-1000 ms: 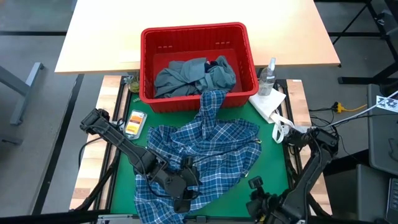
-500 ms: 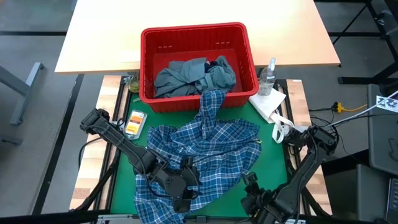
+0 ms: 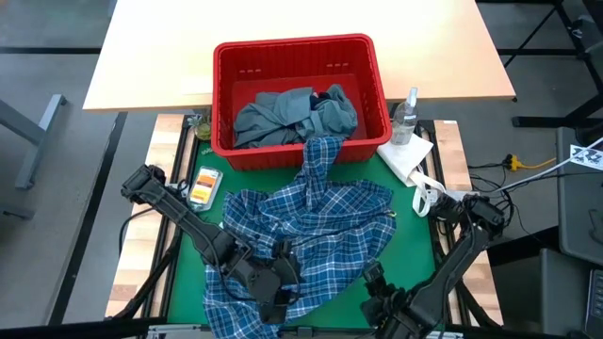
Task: Fold Laundry from Bin
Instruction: Fold the blue shirt
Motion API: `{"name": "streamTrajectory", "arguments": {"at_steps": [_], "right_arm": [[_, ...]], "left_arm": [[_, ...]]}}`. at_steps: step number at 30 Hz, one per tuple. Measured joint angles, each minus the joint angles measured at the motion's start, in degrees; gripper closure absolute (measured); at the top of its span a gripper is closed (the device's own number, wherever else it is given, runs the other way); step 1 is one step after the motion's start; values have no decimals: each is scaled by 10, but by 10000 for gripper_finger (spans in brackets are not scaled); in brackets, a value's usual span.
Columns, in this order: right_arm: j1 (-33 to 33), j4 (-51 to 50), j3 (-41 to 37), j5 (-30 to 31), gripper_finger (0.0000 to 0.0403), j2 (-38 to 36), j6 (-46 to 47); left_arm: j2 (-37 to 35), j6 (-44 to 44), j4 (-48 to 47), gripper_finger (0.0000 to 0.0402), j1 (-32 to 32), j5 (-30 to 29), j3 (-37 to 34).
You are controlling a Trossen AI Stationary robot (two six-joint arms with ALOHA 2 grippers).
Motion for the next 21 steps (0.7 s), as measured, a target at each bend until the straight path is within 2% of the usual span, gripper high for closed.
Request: {"name": "streamTrajectory", "arguments": {"at_steps": [11,21], "right_arm": [[-45,-4,0,-2,287,60,-41],[-85,-3,0,-99,288,66,-82]], "left_arm": [[0,0,0,250,-4,0,-1],[0,0,0,250,-5,0,-1]]}}
